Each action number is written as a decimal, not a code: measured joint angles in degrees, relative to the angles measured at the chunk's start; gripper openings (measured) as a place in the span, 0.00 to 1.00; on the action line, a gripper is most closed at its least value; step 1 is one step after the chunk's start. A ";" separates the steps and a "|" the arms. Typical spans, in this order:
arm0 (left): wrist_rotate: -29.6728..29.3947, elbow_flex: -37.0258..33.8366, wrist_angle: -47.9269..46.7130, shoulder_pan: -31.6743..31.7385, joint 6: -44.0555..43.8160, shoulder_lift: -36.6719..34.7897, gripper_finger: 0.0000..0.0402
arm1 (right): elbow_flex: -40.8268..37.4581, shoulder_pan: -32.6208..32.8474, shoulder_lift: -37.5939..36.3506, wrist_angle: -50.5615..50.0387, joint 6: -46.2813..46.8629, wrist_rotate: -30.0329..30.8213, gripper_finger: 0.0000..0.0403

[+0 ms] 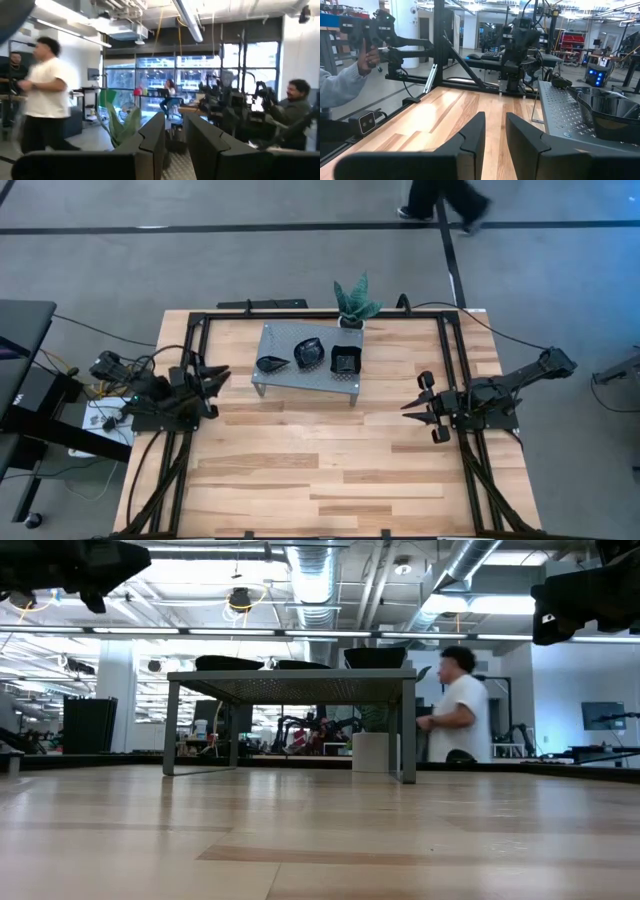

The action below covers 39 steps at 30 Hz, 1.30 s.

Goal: Pick & Place Mini shaped plates
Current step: Return to Home Position

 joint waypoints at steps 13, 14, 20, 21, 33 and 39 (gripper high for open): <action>11.55 -1.92 -5.06 -1.83 -5.57 -0.64 0.19 | 0.00 0.02 0.00 -0.02 0.00 -0.01 0.18; 11.59 -1.92 -5.05 -1.81 -5.54 -0.64 0.19 | 0.00 0.02 0.00 -0.02 -0.02 -0.01 0.18; 11.52 -1.92 -5.03 -1.79 -5.57 -0.64 0.19 | 0.00 0.02 0.01 -0.02 -0.01 -0.01 0.18; 11.48 -1.92 -5.02 -1.79 -5.57 -0.64 0.19 | 0.00 0.02 0.00 -0.02 0.00 -0.01 0.18; 11.41 -1.92 -4.81 -1.79 -5.57 -0.64 0.19 | 0.00 0.02 0.00 -0.02 0.00 -0.01 0.18; 11.41 -1.92 -4.81 -1.79 -5.56 -0.64 0.19 | 0.00 0.02 0.02 -0.02 -0.01 -0.01 0.18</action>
